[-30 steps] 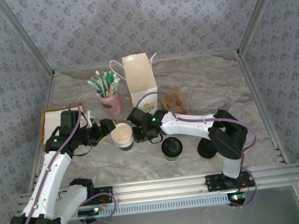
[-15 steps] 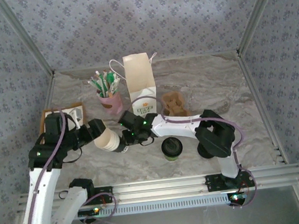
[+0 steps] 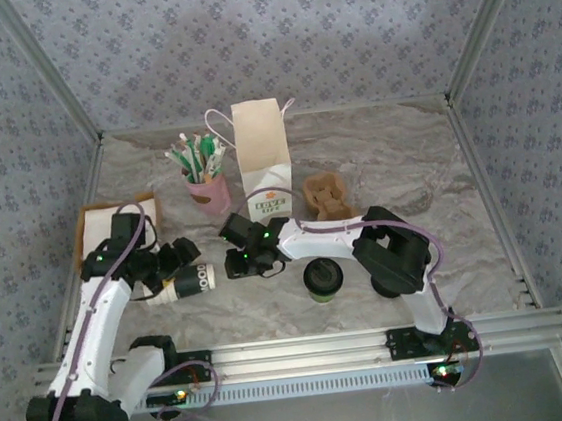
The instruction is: Pack the takeout coffee
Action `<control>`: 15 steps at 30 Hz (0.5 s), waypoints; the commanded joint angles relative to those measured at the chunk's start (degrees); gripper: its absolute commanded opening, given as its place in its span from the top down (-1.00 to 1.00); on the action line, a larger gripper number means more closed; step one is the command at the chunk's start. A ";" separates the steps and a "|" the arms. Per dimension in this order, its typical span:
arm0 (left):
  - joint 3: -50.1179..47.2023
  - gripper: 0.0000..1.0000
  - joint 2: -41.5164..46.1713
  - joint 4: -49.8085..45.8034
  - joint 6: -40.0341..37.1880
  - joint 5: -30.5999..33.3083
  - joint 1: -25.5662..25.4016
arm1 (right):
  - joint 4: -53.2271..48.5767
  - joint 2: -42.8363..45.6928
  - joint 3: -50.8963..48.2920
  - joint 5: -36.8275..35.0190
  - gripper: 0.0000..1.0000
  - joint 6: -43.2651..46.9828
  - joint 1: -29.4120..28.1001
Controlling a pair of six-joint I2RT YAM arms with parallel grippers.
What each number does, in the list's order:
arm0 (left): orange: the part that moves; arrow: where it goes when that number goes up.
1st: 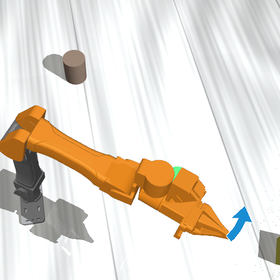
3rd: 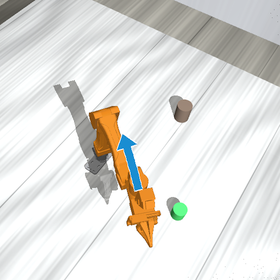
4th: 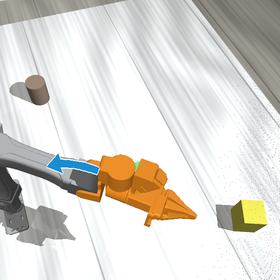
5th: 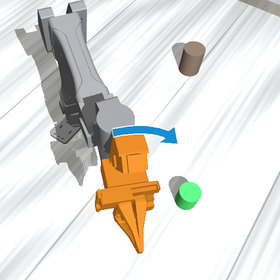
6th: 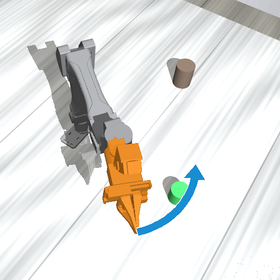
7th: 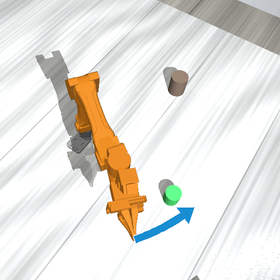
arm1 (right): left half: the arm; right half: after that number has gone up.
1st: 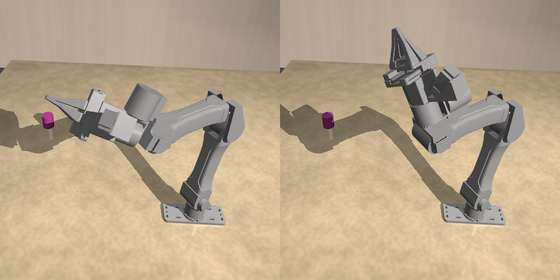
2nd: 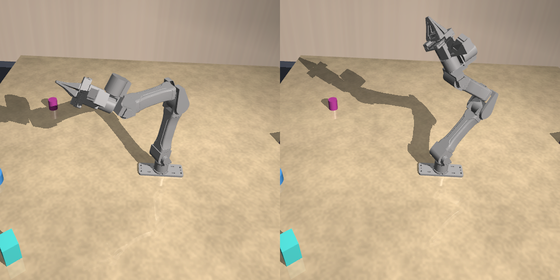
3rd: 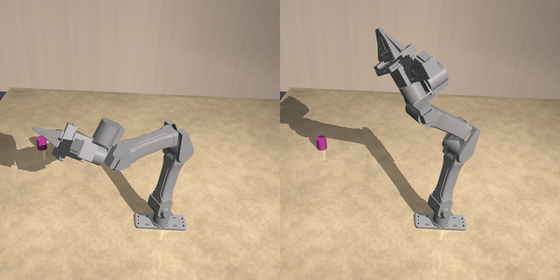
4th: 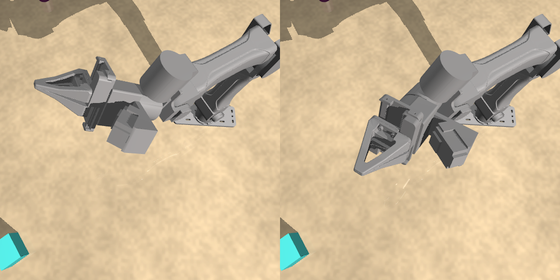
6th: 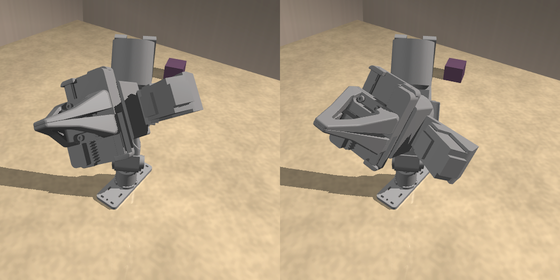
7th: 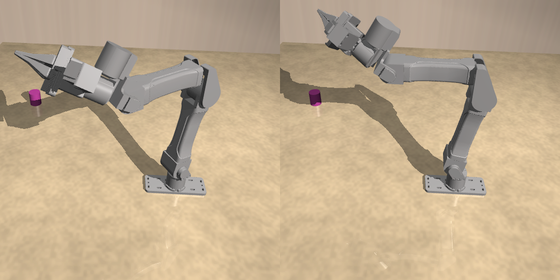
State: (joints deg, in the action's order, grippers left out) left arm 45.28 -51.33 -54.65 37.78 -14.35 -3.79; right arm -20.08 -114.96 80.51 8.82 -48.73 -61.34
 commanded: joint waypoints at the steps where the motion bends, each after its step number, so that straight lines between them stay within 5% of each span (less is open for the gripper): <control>1: 2.89 -0.84 3.75 -8.24 8.65 15.19 2.66 | 2.87 0.48 0.85 2.61 0.22 0.27 -0.70; 3: 2.85 -0.95 7.51 -11.12 10.53 19.69 6.01 | 4.79 1.64 0.63 3.24 0.16 0.87 -1.09; 7: -0.17 -0.99 12.21 -9.09 9.51 17.23 11.81 | 5.49 2.24 2.60 4.86 -0.01 3.50 -1.94; 15: -3.57 -0.99 2.04 5.03 1.64 -2.70 21.27 | 2.78 -0.70 7.03 5.29 -0.05 5.05 -1.79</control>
State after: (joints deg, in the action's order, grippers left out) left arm 42.46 -48.01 -56.36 43.24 -7.42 16.32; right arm -16.05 -114.85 85.38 12.97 -45.32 -63.40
